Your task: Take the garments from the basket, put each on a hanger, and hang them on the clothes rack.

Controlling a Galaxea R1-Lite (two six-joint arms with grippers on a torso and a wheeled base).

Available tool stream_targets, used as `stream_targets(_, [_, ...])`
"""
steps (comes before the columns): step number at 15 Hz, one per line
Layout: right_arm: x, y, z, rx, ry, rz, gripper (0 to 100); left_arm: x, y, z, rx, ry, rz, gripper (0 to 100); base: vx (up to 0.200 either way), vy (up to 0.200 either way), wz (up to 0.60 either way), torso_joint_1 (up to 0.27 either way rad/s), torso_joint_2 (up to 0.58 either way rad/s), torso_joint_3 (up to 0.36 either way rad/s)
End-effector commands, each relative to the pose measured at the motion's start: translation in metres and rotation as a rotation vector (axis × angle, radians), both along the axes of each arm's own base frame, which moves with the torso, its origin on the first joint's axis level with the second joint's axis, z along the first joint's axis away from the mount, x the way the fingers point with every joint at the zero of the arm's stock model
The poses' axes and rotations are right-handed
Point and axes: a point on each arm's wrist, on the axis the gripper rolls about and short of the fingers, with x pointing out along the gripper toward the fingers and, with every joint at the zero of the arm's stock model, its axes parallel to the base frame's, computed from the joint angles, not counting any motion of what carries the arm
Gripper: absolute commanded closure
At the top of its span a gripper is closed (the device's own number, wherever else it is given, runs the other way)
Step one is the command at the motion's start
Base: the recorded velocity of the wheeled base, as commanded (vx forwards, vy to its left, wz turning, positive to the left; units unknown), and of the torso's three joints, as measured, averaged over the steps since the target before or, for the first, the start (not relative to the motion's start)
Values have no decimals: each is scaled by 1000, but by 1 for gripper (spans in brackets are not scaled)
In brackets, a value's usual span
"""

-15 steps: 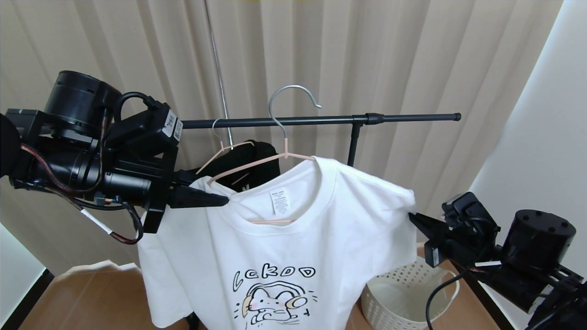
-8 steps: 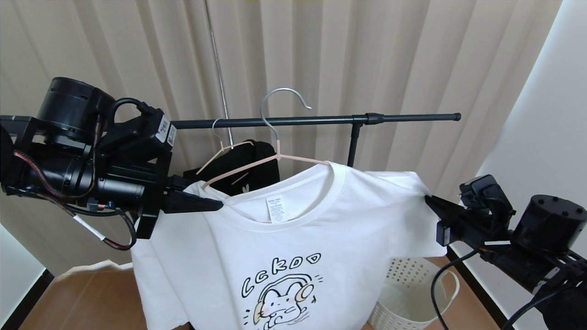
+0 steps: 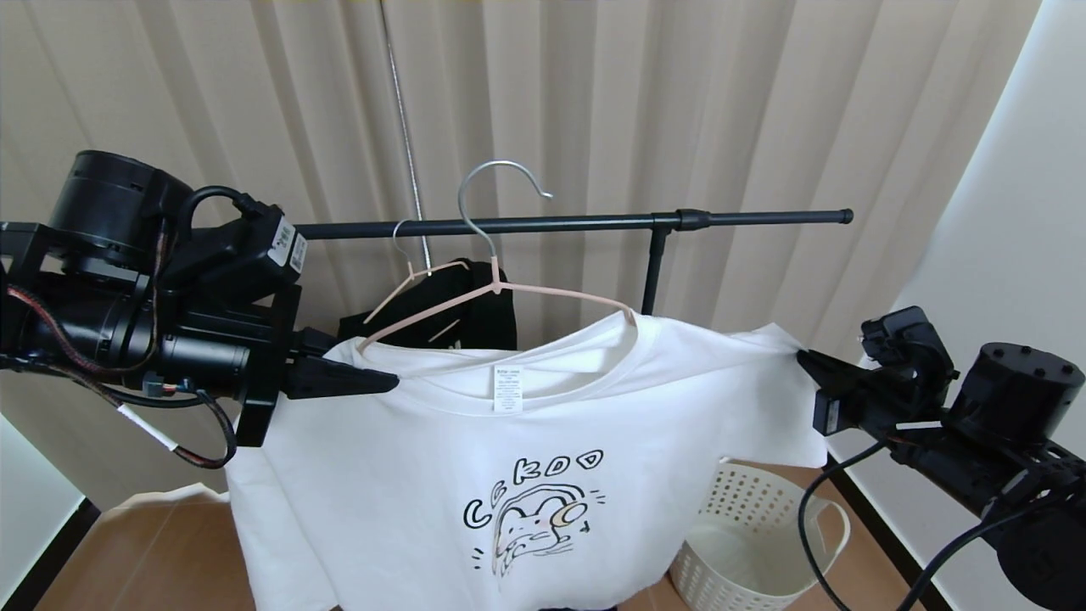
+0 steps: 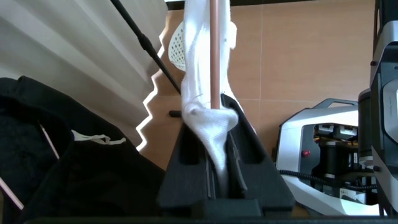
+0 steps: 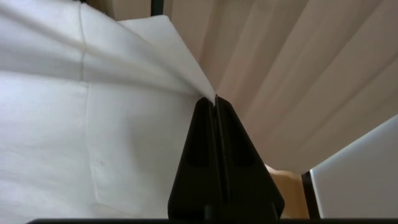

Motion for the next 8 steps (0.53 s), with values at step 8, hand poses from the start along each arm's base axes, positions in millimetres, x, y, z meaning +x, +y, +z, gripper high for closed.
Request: stream_targets(8, [3,-8,1,2,10,-30,100,4,3,0,-4,-24,15,100,0,0,0,0,0,0])
